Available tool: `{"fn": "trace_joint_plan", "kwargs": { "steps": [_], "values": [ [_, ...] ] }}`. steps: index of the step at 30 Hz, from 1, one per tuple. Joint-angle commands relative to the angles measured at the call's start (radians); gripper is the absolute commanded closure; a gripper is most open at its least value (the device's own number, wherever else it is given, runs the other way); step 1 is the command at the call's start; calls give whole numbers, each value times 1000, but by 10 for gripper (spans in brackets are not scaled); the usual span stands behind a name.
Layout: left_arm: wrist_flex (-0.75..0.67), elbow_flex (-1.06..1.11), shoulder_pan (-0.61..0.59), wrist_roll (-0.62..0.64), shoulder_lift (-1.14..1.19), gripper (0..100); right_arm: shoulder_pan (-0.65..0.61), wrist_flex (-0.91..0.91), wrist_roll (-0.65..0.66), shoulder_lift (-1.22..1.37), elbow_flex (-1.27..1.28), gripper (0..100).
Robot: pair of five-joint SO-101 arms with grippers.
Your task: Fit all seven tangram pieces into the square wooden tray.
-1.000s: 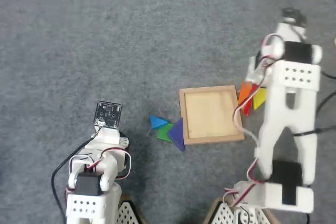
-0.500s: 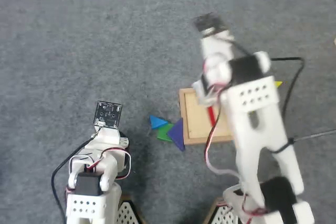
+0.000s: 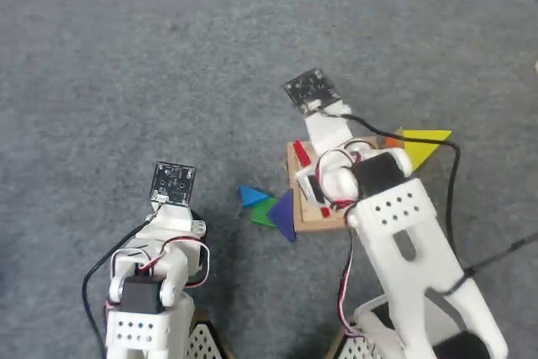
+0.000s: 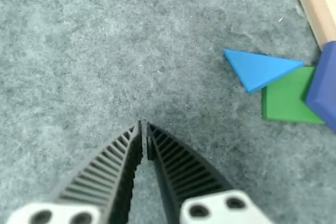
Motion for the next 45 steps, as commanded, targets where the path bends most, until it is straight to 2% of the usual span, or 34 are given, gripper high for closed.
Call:
{"fn": "trace_joint_plan", "kwargs": {
  "steps": [1, 7, 11, 16, 29, 39, 45],
  "values": [
    [6, -12, -6, -8, -20, 985, 10, -148, -71, 74, -6, 992],
    [6, -12, -6, -8, -20, 985, 7, -309, -160, 282, -9, 992],
    [6, -12, -6, -8, -20, 985, 7, -355, -175, 346, -9, 992],
    [6, -12, -6, -8, -20, 985, 42, -354, -221, 355, -5, 992],
    [6, -12, -6, -8, -20, 985, 27, -331, -218, 348, 68, 992],
    [6, -12, -6, -8, -20, 985, 18, -248, -226, 346, 63, 992],
    [6, -12, -6, -8, -20, 985, 59, -255, -218, 357, 66, 987]
  ]
}}
